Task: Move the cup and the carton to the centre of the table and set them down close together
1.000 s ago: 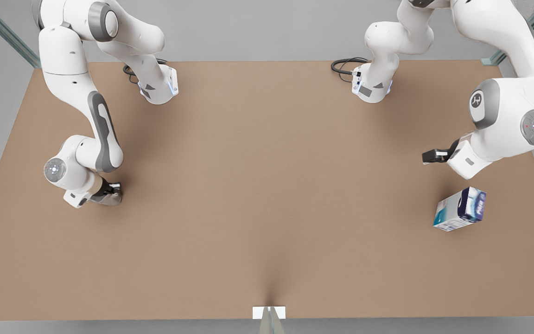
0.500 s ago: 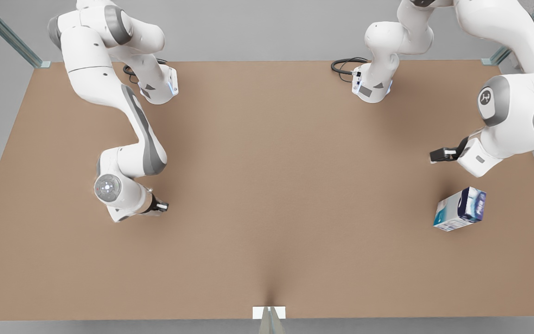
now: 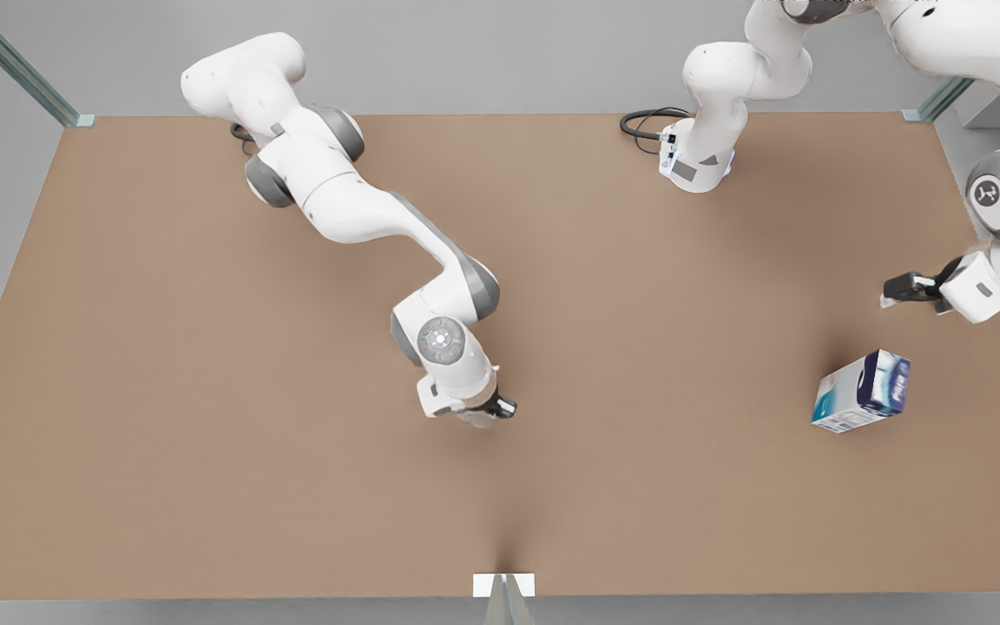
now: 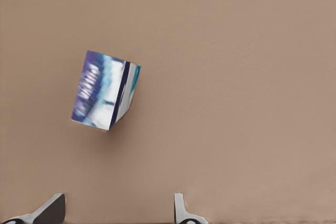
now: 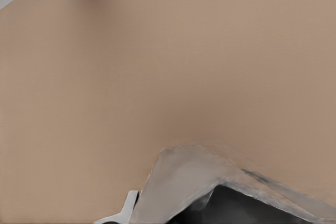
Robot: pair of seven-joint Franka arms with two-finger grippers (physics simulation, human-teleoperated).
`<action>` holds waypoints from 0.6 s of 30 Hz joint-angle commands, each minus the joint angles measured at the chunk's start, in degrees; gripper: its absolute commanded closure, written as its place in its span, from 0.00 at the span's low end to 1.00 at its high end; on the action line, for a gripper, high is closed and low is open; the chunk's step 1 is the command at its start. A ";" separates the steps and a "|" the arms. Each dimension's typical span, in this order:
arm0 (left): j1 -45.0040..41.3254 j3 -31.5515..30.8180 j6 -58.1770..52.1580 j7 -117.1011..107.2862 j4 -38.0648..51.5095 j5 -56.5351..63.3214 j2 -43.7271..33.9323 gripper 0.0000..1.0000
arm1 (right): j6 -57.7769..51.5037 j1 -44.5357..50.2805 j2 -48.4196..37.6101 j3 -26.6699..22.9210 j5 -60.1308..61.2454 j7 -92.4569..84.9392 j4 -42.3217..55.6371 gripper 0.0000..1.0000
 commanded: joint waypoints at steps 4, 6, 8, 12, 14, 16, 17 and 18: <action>0.21 -0.01 6.04 3.63 -3.89 2.56 1.37 0.00 | -0.86 3.13 2.19 -1.06 -4.24 -1.49 -0.23 0.79; 1.35 -0.01 10.25 3.37 -5.30 1.94 4.27 0.00 | -2.97 4.28 3.07 -1.06 -7.41 -2.20 -0.32 0.79; 1.70 -0.09 12.28 2.93 -5.30 -0.16 7.70 0.00 | -2.88 4.71 3.78 -0.88 -7.41 -2.99 -0.32 0.79; 2.93 -0.01 16.85 2.93 -5.30 -0.08 10.43 0.00 | -3.67 4.71 3.69 -0.80 -7.50 -5.01 -0.32 0.00; 3.37 -0.09 17.82 2.93 -5.30 -0.08 10.60 0.00 | -3.58 4.63 3.69 -0.80 -7.41 -6.15 -0.23 0.00; 3.29 -0.09 18.08 2.84 -5.21 -0.25 11.39 0.00 | -3.06 4.71 3.69 -0.71 -7.41 -6.33 -0.15 0.00; 3.29 -0.09 18.87 2.75 -4.86 -0.69 12.27 0.00 | -2.62 4.71 3.69 -0.71 -7.41 -6.33 -0.06 0.00; 3.29 -0.09 19.66 2.84 -4.68 -1.40 12.62 0.00 | -1.65 4.80 3.78 -0.62 -7.41 -6.24 -0.06 0.00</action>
